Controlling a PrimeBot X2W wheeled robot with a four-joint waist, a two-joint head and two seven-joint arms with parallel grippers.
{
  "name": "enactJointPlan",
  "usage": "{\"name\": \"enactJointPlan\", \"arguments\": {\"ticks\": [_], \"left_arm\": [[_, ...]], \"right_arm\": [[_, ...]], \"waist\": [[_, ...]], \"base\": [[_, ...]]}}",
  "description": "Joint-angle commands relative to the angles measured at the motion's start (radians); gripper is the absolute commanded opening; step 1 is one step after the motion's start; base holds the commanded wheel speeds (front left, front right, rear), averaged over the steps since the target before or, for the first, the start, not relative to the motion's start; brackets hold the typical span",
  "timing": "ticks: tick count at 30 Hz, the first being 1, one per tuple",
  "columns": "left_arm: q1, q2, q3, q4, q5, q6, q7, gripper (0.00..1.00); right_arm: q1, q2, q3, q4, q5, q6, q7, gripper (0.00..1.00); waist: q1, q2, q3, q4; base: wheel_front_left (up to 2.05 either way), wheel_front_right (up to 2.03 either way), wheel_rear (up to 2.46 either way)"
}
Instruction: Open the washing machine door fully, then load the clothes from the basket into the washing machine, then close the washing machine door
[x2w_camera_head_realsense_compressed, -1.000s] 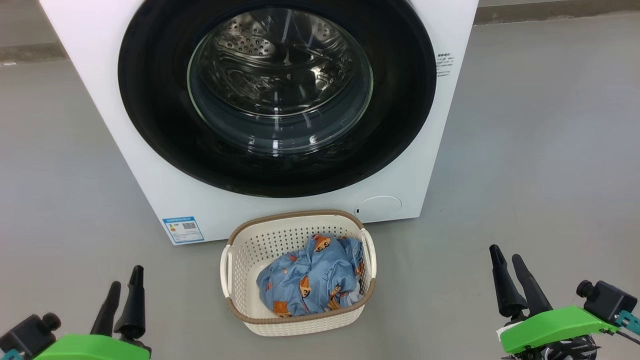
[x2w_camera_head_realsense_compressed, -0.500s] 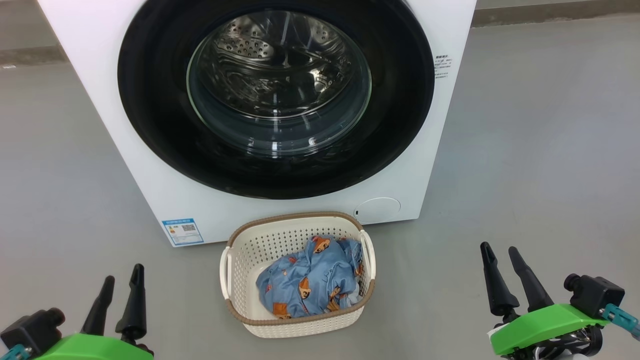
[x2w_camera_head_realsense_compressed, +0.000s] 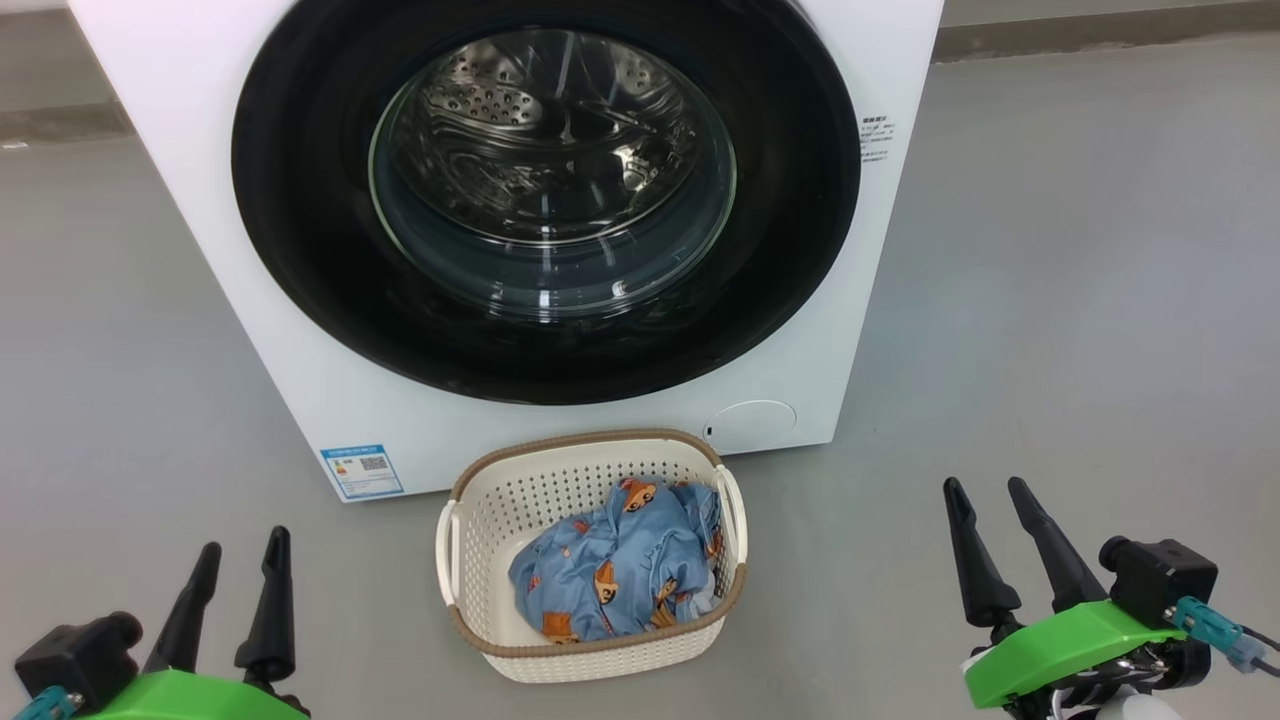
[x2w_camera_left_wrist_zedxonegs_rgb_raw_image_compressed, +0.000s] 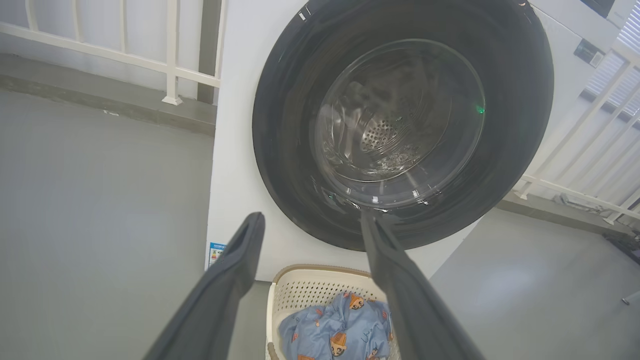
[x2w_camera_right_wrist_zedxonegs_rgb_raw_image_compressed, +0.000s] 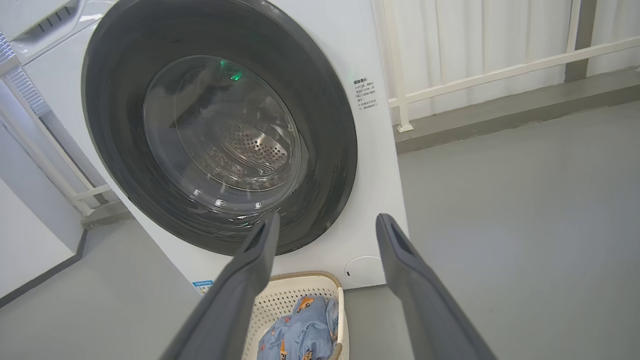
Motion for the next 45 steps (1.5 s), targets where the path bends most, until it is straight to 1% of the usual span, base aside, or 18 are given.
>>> {"name": "enactJointPlan", "arguments": {"ticks": [1, 19, 32, 38, 45], "left_arm": [[-0.045, 0.037, 0.026, -0.024, 0.033, -0.002, -0.017, 1.00], [-0.038, 0.064, 0.017, -0.023, 0.216, -0.003, -0.072, 1.00], [-0.036, 0.059, 0.025, 0.002, 0.215, -0.003, -0.072, 1.00], [-0.040, 0.055, 0.030, 0.019, 0.199, -0.003, -0.072, 1.00], [-0.046, 0.055, 0.041, 0.049, 0.238, -0.003, -0.072, 1.00]], "right_arm": [[-0.047, -0.004, 0.027, -0.020, -0.037, -0.001, -0.018, 1.00], [-0.071, -0.014, 0.058, 0.008, -0.226, -0.001, -0.073, 1.00], [-0.070, -0.011, 0.051, 0.032, -0.190, -0.001, -0.073, 1.00], [-0.075, -0.010, 0.039, 0.065, -0.162, -0.001, -0.073, 1.00], [-0.089, -0.009, 0.011, 0.083, -0.208, -0.001, -0.073, 1.00]], "waist": [[0.0000, 0.0000, -0.002, -0.001], [0.0000, 0.0000, -0.008, -0.003], [0.0000, 0.0000, -0.011, 0.003], [0.0000, 0.0000, -0.015, 0.004], [0.0000, 0.0000, -0.021, 0.004]], "base": [[0.00, 0.00, 0.00], [0.00, 0.00, 0.00], [0.00, 0.00, 0.00], [0.00, 0.00, 0.00], [0.00, 0.00, 0.00]]}}
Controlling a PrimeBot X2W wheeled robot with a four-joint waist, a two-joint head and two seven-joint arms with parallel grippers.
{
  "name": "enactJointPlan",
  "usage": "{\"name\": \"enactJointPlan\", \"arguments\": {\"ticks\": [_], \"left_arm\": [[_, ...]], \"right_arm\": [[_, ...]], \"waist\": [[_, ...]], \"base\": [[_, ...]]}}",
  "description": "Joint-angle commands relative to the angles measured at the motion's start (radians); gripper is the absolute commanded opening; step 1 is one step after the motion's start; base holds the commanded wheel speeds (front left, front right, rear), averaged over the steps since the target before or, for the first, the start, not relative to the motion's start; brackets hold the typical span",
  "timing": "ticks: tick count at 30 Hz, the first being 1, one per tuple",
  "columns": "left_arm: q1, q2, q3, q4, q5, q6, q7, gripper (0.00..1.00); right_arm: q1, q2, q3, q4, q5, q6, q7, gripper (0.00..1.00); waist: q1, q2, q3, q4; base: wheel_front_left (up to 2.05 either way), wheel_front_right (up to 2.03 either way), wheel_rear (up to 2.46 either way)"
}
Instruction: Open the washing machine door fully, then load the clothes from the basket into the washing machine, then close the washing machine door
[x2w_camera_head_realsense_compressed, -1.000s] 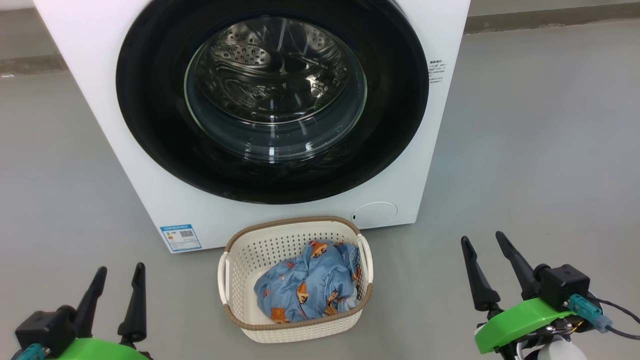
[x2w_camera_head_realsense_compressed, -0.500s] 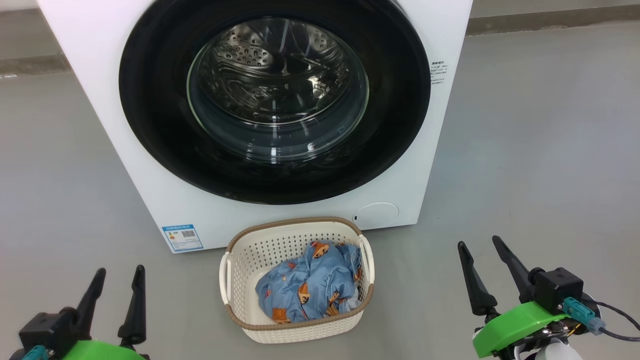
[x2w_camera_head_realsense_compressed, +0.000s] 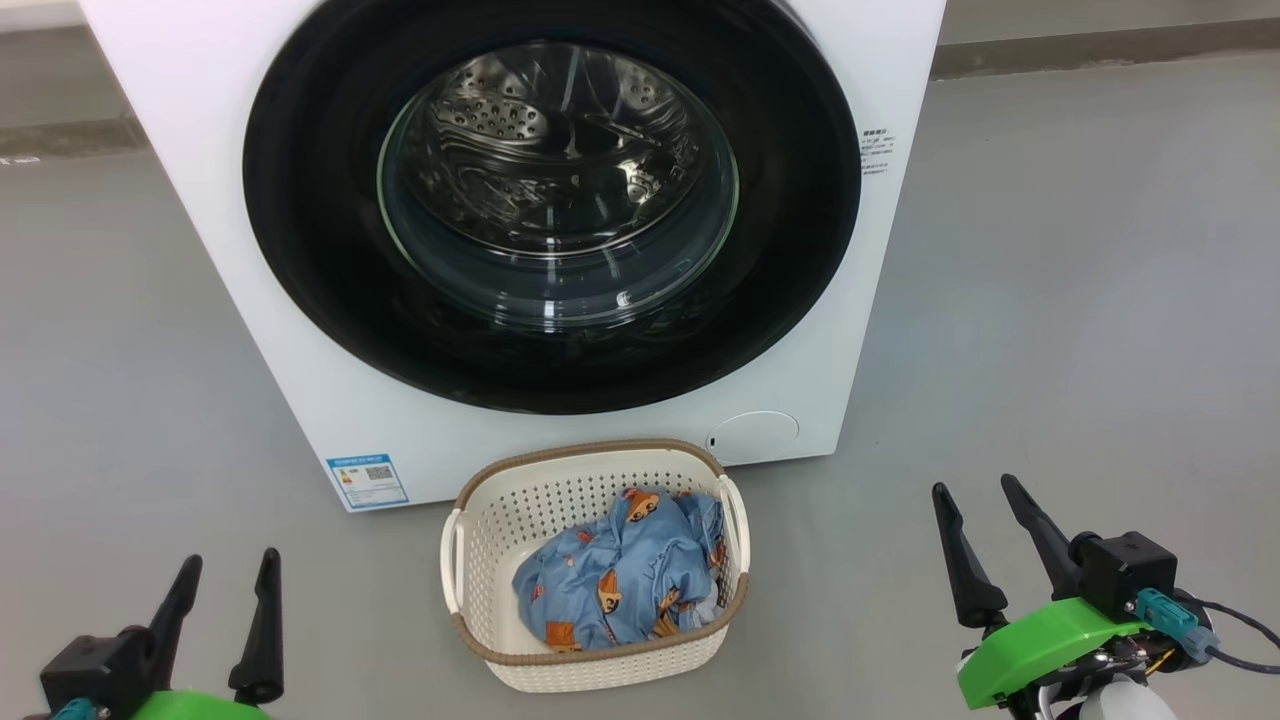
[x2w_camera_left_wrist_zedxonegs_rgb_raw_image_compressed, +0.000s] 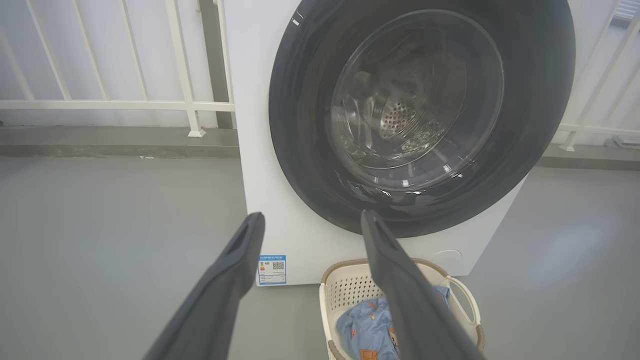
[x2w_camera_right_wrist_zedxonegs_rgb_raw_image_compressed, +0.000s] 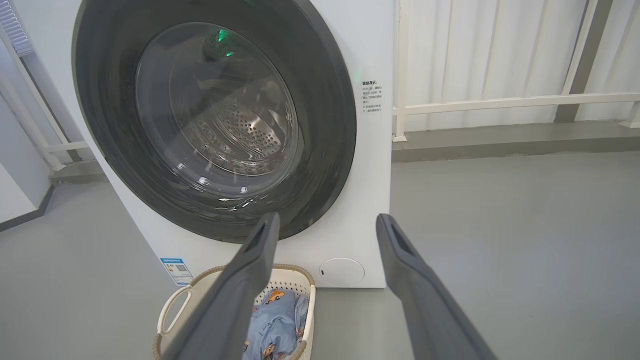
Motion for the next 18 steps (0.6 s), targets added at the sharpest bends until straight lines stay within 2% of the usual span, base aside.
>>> {"name": "enactJointPlan", "arguments": {"ticks": [1, 18], "left_arm": [[-0.047, 0.027, 0.041, -0.015, 0.010, -0.003, -0.006, 1.00], [-0.050, 0.028, 0.032, 0.015, 0.022, -0.003, -0.006, 1.00]], "right_arm": [[-0.040, -0.002, 0.018, -0.020, -0.013, -0.001, -0.012, 1.00], [-0.049, 0.007, 0.013, -0.010, -0.051, -0.001, -0.012, 1.00]], "waist": [[0.0000, 0.0000, -0.001, 0.000], [0.0000, 0.0000, -0.006, 0.004]], "base": [[0.00, 0.00, 0.00], [0.00, 0.00, 0.00]]}}
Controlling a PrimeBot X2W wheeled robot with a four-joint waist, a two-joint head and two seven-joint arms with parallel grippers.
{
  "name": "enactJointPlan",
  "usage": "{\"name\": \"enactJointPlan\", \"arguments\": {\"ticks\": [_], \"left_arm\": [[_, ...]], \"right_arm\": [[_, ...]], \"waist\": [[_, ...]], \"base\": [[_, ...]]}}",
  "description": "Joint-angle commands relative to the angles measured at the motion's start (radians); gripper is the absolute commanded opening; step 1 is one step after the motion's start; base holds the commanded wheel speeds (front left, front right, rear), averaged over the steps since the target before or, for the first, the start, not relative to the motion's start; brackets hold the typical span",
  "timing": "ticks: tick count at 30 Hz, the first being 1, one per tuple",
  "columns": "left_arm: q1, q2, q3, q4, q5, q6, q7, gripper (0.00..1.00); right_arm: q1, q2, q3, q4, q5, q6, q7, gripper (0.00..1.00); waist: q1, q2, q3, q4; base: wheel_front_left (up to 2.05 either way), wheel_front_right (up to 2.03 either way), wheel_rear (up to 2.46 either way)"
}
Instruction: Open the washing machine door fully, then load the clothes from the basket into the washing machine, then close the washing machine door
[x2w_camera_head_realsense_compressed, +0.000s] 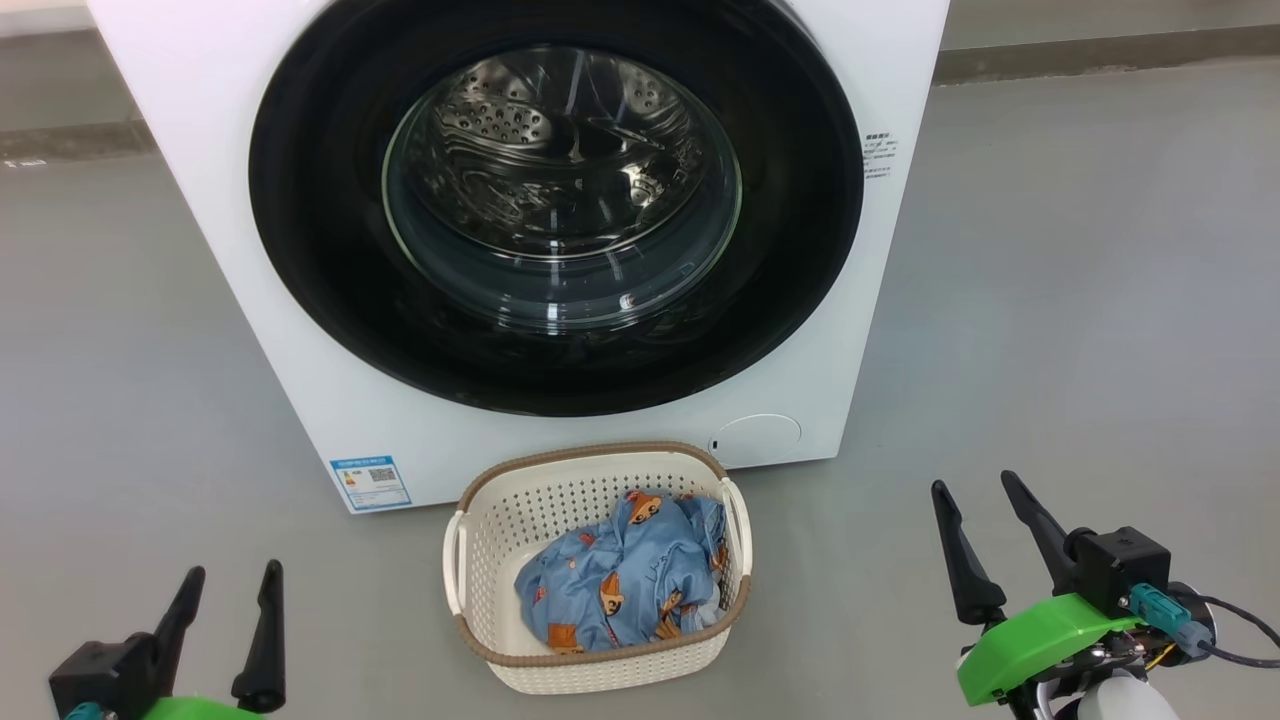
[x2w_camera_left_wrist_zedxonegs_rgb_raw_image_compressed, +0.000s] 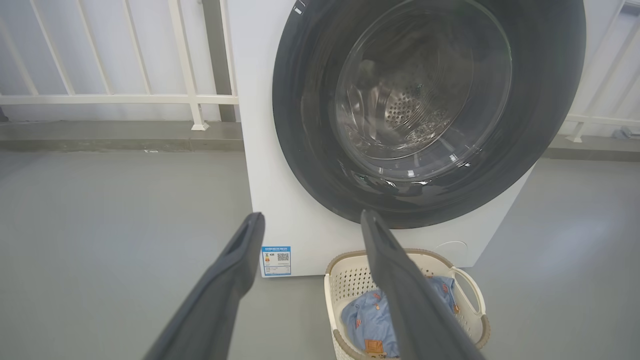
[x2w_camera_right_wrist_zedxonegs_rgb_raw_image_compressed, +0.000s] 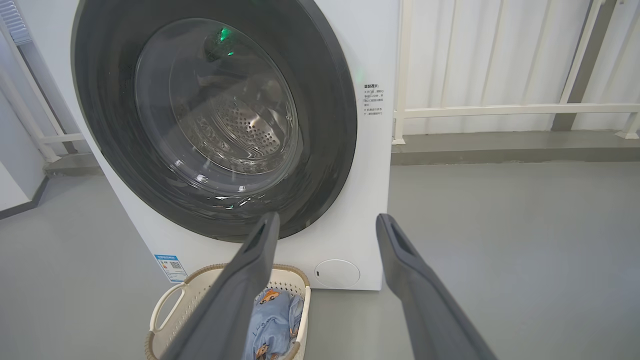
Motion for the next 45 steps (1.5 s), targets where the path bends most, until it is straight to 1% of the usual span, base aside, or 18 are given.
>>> {"name": "enactJointPlan", "arguments": {"ticks": [1, 15, 32, 45], "left_arm": [[-0.050, 0.029, 0.033, -0.013, 0.008, -0.003, -0.006, 1.00], [-0.050, 0.034, 0.014, -0.008, -0.022, -0.003, -0.006, 1.00], [-0.059, 0.032, 0.017, 0.035, 0.008, -0.003, -0.006, 1.00], [-0.061, 0.032, 0.015, 0.042, 0.018, -0.003, -0.006, 1.00]], "right_arm": [[-0.039, 0.003, 0.026, -0.017, -0.012, -0.001, -0.012, 1.00], [-0.036, 0.002, 0.025, -0.014, -0.015, -0.001, -0.012, 1.00], [-0.044, 0.006, 0.009, 0.030, -0.008, -0.001, 0.000, 1.00], [-0.052, 0.008, 0.001, 0.022, -0.017, -0.001, 0.008, 1.00]], "waist": [[0.0000, 0.0000, 0.000, 0.000], [0.0000, 0.0000, -0.003, 0.003], [0.0000, 0.0000, -0.010, 0.009], [0.0000, 0.0000, -0.010, 0.010]], "base": [[0.00, 0.00, 0.00], [0.00, 0.00, 0.00], [0.00, 0.00, 0.00], [0.00, 0.00, 0.00]]}}
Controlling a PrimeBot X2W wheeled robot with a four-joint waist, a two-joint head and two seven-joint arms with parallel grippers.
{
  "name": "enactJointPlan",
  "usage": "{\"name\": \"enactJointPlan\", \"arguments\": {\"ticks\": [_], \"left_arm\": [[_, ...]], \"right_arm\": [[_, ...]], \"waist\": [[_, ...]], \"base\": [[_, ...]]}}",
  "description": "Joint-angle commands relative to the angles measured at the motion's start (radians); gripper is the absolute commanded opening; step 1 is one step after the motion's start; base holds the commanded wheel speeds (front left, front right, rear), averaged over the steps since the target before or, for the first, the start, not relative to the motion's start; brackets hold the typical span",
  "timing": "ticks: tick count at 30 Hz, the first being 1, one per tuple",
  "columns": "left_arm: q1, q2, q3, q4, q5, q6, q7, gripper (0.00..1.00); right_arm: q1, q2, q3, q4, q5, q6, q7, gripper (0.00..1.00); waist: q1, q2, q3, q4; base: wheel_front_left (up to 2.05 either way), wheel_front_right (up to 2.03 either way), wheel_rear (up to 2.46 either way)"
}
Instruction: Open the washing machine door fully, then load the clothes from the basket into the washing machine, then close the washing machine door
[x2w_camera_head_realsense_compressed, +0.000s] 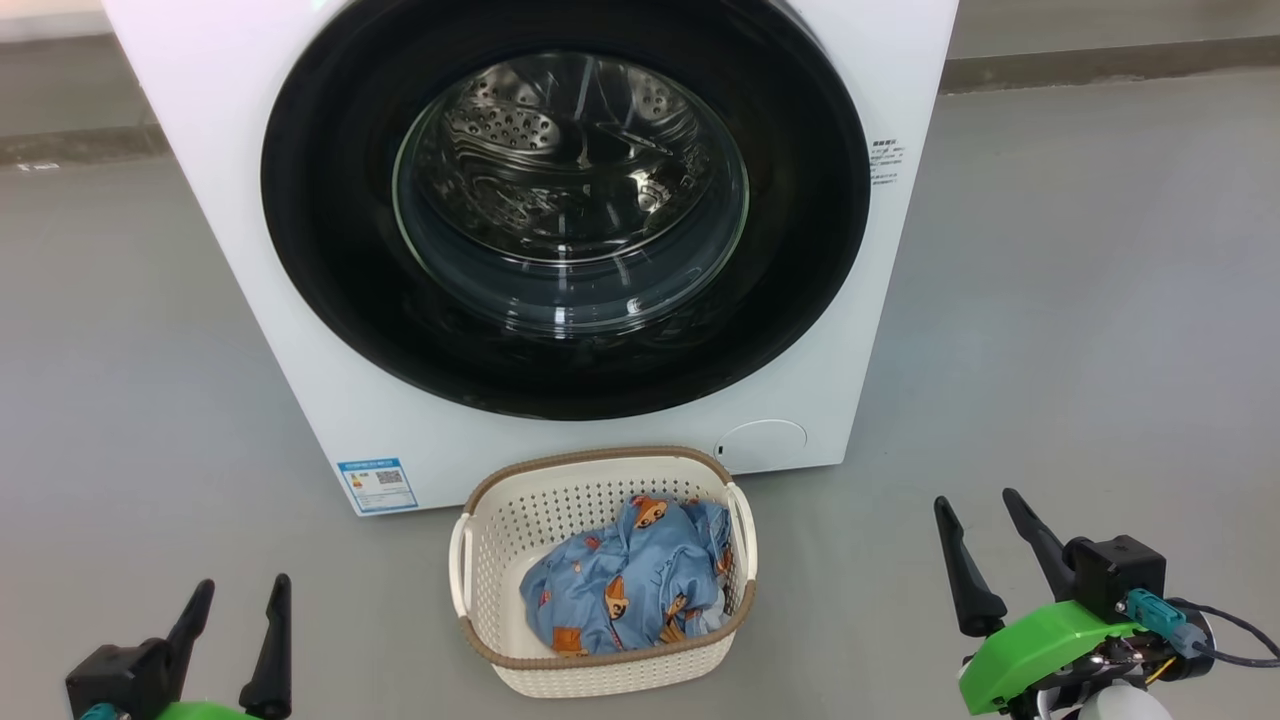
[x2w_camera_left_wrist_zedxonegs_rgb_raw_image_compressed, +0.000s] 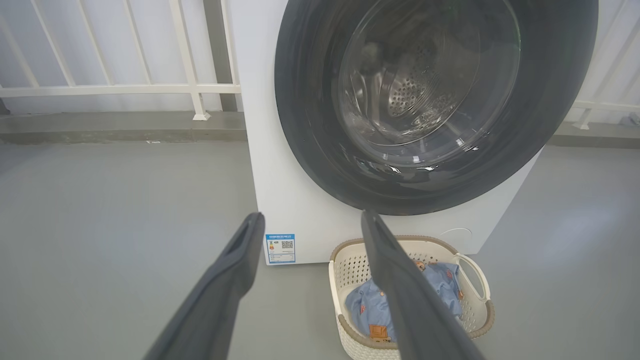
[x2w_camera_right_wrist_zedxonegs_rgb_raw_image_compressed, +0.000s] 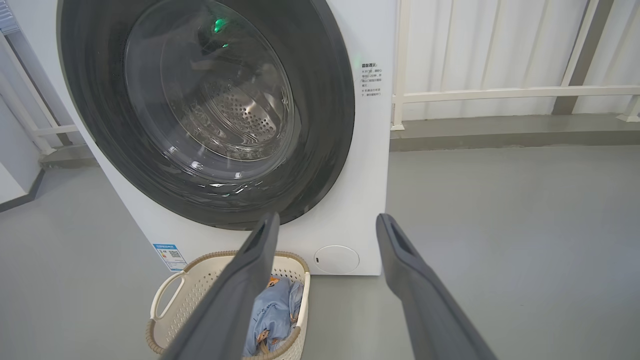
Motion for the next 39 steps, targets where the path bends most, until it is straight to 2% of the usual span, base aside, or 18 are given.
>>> {"name": "enactJointPlan", "arguments": {"ticks": [1, 22, 29, 39], "left_arm": [[-0.049, 0.030, 0.035, -0.014, 0.008, -0.003, -0.006, 1.00], [-0.049, 0.031, 0.043, -0.008, 0.026, -0.003, -0.006, 1.00], [-0.048, 0.028, 0.053, -0.010, 0.029, -0.003, -0.006, 1.00], [-0.048, 0.024, 0.057, -0.008, 0.022, -0.003, -0.006, 1.00]], "right_arm": [[-0.048, 0.003, 0.018, -0.027, -0.008, -0.001, -0.004, 1.00], [-0.042, 0.005, 0.013, -0.030, -0.011, -0.001, -0.014, 1.00], [-0.040, 0.006, 0.008, -0.031, -0.011, -0.001, -0.016, 1.00], [-0.039, 0.006, 0.007, -0.030, -0.011, -0.001, -0.018, 1.00]], "waist": [[0.0000, 0.0000, -0.001, 0.000], [0.0000, 0.0000, -0.001, 0.002], [0.0000, 0.0000, 0.001, 0.003], [0.0000, 0.0000, 0.003, 0.003]], "base": [[0.00, 0.00, 0.00], [0.06, 0.06, -0.13], [0.73, 0.73, -1.47], [1.20, 1.20, -2.40]]}}
